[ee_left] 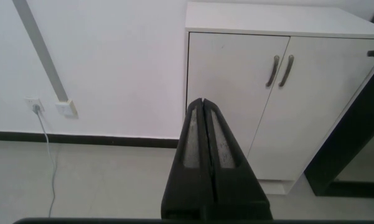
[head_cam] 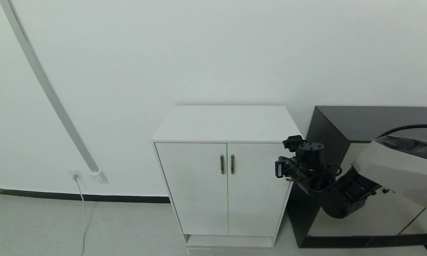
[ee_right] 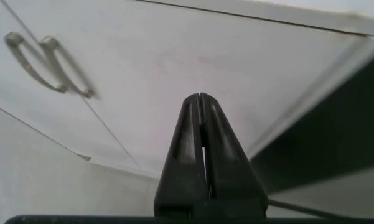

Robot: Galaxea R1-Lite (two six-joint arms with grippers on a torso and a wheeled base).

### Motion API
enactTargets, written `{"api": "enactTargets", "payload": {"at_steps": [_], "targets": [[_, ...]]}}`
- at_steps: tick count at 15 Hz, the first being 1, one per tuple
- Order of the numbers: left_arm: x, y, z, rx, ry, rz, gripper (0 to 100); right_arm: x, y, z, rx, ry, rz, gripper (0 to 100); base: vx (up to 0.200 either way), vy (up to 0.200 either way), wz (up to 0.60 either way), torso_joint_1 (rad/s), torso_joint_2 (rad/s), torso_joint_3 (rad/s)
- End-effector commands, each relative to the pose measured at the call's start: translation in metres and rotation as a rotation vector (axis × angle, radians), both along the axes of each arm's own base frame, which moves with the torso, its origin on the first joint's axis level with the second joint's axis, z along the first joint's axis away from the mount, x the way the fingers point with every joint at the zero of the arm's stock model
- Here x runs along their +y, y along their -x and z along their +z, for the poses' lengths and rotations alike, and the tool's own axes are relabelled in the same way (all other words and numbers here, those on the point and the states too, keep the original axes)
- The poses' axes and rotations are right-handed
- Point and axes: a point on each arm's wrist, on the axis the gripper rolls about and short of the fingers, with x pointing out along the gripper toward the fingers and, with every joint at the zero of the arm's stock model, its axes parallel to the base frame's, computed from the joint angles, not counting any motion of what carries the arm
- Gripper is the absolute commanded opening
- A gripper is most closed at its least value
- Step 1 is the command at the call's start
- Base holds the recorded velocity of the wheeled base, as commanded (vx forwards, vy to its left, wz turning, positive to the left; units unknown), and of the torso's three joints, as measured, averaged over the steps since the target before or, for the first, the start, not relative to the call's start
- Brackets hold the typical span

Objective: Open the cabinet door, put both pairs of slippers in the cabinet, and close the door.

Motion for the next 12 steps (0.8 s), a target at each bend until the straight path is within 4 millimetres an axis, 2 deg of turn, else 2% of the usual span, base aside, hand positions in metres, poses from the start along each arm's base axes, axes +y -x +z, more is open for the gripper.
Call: {"api": "enactTargets", "payload": {"at_steps": [1, 5, 8, 10, 12], "targets": [[0.0, 0.0, 0.0, 0.001, 0.002, -0.001, 0, -0.037, 0.026, 0.034, -0.025, -0.007, -0.085, 0, 0.0, 0.0, 0.0, 0.0, 0.0, 0.0], [0.0, 0.0, 0.0, 0.001, 0.0, 0.001, 0, -0.108, 0.083, 0.059, -0.016, 0.007, -0.283, 0, 0.0, 0.0, 0.0, 0.0, 0.0, 0.0], [0.0, 0.0, 0.0, 0.001, 0.0, -0.001, 0, -0.151, 0.131, 0.072, -0.028, 0.01, -0.406, 0, 0.0, 0.0, 0.0, 0.0, 0.0, 0.0], [0.0, 0.0, 0.0, 0.001, 0.0, -0.001, 0, -0.169, 0.162, 0.073, -0.031, 0.01, -0.467, 0, 0.0, 0.0, 0.0, 0.0, 0.0, 0.0], [0.0, 0.0, 0.0, 0.001, 0.0, -0.004, 0, -0.177, 0.191, 0.078, -0.061, 0.004, -0.482, 0, 0.0, 0.0, 0.0, 0.0, 0.0, 0.0]]}}
